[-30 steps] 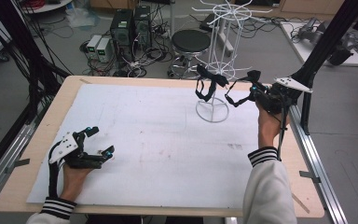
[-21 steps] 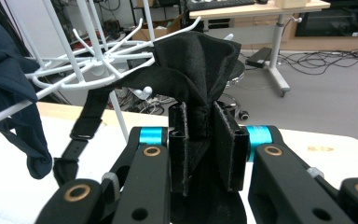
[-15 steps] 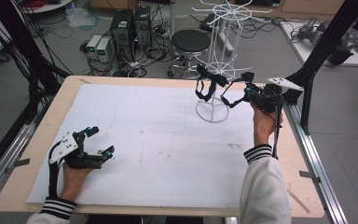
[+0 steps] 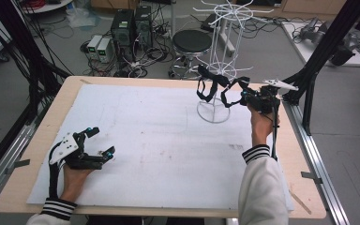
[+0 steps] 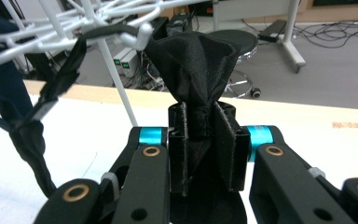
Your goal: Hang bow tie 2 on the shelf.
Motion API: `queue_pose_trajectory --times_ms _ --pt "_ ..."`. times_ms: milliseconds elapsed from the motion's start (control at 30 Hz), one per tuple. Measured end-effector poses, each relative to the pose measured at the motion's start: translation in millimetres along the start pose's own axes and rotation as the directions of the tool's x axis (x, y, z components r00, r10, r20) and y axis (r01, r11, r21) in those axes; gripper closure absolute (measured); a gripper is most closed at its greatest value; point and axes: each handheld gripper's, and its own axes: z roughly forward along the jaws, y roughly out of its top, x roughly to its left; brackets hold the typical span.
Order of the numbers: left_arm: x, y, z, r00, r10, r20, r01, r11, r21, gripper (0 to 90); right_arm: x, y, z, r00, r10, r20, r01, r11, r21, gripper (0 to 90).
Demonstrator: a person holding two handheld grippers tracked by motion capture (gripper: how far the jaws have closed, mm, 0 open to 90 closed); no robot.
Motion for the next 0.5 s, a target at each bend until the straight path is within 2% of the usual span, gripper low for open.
queue_pose_trajectory --times_ms 267,433,500 --pt "0.0 0.1 -0.1 1.0000 0.001 0.001 -0.001 1.0000 0.002 1.8 -1.1 -4.5 5.1 1.0000 0.007 -0.005 -0.006 0.998 0.069 76.1" --pt "0.0 0.1 -0.2 1.0000 0.001 0.002 -0.001 1.0000 0.002 1.8 -0.7 -5.3 5.8 0.9998 0.015 -0.015 -0.014 0.996 0.088 75.9" --pt "0.0 0.1 -0.1 1.0000 0.001 0.001 -0.001 1.0000 0.002 1.8 -1.1 -5.5 6.0 0.9998 0.005 -0.020 -0.003 0.996 0.091 75.6"
